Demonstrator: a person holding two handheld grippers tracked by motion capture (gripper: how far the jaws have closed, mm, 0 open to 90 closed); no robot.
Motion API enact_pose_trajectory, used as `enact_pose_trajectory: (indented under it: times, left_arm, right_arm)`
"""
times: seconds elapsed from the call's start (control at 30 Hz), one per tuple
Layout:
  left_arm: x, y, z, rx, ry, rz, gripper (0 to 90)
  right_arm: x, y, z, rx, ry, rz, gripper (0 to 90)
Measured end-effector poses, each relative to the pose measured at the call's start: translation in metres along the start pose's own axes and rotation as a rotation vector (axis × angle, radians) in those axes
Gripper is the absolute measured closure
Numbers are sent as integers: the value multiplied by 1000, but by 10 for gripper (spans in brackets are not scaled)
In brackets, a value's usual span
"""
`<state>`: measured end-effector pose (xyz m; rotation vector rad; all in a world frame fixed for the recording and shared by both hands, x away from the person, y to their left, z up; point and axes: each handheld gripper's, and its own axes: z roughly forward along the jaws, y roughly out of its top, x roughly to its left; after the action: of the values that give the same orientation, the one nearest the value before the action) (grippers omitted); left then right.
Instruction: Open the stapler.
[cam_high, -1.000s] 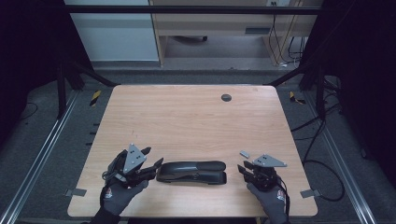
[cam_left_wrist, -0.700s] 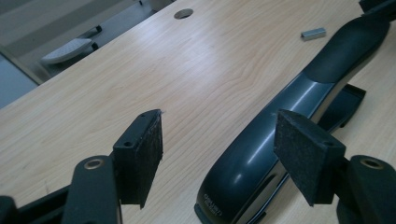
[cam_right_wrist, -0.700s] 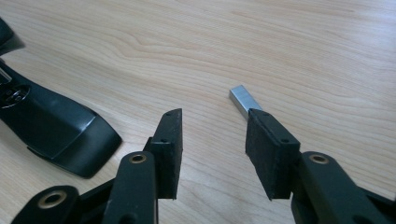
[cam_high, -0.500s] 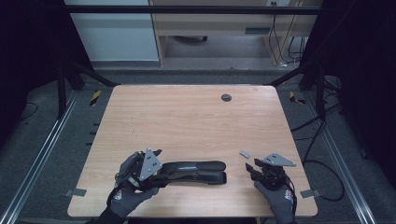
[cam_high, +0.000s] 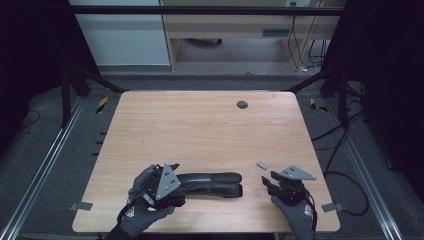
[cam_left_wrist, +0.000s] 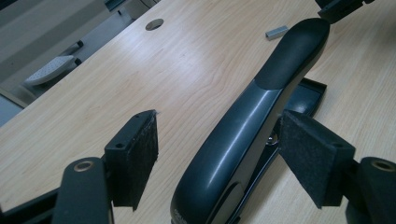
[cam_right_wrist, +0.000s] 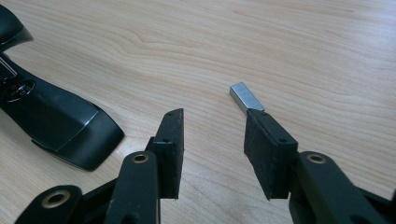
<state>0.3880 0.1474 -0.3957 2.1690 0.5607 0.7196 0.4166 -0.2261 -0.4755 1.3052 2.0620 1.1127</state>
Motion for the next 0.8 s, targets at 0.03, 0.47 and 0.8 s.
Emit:
enact_pose_trajectory:
  times: [0.03,0.47,0.8]
  left_arm:
    - [-1,0,0,-1,-1,0,281]
    - [-10,-1,7,25,-11,32,280]
    - [-21,2,17,42,-2,74,275]
  right_arm:
    - [0,0,0,-2,0,-3,586]
    - [2,0,0,9,9,0,615]
    - [3,0,-1,10,15,3,647]
